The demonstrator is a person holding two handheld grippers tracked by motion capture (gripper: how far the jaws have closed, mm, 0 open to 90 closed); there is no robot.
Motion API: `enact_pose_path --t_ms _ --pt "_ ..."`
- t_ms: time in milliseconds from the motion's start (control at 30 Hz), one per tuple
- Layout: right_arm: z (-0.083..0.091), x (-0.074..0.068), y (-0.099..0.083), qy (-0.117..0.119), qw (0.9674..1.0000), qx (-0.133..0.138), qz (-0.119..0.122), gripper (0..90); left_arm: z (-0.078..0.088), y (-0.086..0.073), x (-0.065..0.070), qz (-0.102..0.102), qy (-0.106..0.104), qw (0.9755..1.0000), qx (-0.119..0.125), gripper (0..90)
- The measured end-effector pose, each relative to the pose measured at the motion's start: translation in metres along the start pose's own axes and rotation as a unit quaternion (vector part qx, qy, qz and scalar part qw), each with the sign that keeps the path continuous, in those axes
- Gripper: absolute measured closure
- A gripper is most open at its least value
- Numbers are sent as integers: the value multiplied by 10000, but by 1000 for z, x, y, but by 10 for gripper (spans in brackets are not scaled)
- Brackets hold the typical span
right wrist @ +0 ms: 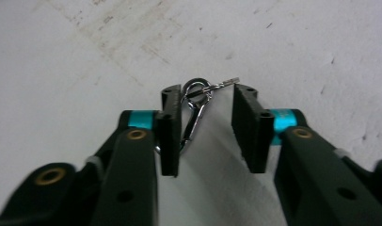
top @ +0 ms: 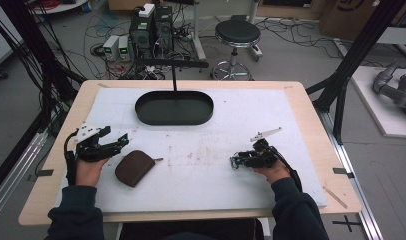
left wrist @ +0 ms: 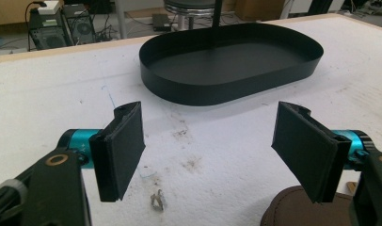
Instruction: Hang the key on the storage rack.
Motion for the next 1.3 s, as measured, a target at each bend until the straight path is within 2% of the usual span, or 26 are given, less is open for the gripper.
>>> enact_pose_path --t_ms 33,100,133,167,400,500,667,733,833,967,1000,1033,1167,1300 --pt "1 -1 1 -64 9999 42 149 770 0 0 0 13 -5 10000 -14 252" --pt "3 -1 2 -185 9992 53 355 835 0 -1 0 15 -7 10000 -29 252" --pt "3 -1 2 -185 9992 53 355 835 0 -1 0 15 -7 10000 -29 252" --pt "3 -2 2 -283 9988 55 408 882 -1 -1 0 4 -22 10000 -36 252" --pt "2 -4 3 -354 9976 91 586 882 -1 -1 0 9 -23 10000 -43 253" --pt "0 -5 6 -462 9965 97 683 856 -1 -1 1 1 -40 10000 -60 254" --pt "-2 -8 8 -497 9956 31 799 894 -1 -2 1 -5 -33 10000 -68 255" --pt "-1 -8 10 -526 9956 37 775 896 -1 -2 1 -2 -35 10000 -68 255" --pt "3 -7 16 -577 9960 182 655 898 -1 -2 1 3 -27 10000 -70 255" --pt "9 -6 28 -586 9942 484 760 899 -1 -2 2 -17 -48 10000 -63 258" --pt "9 -6 28 -586 9942 484 760 899 -1 -2 2 -17 -48 10000 -63 258" --pt "15 -6 37 -547 9926 739 797 899 -1 -2 2 -32 -59 10000 -57 258" --pt "20 -7 53 -530 9879 1191 844 899 -2 -2 2 -22 -68 10000 -47 258" --pt "14 -8 78 -544 9840 1387 981 899 -3 -2 4 -48 -99 9999 -43 258"
Point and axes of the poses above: each handheld gripper's, and its own axes: z roughly backward along the jaws, y roughly out of its top, x roughly to its right, the point moved 1 cm from there along -z, roughly forward along the jaws, and after that the axes turned 13 degrees about x, right-handed, at the moved point
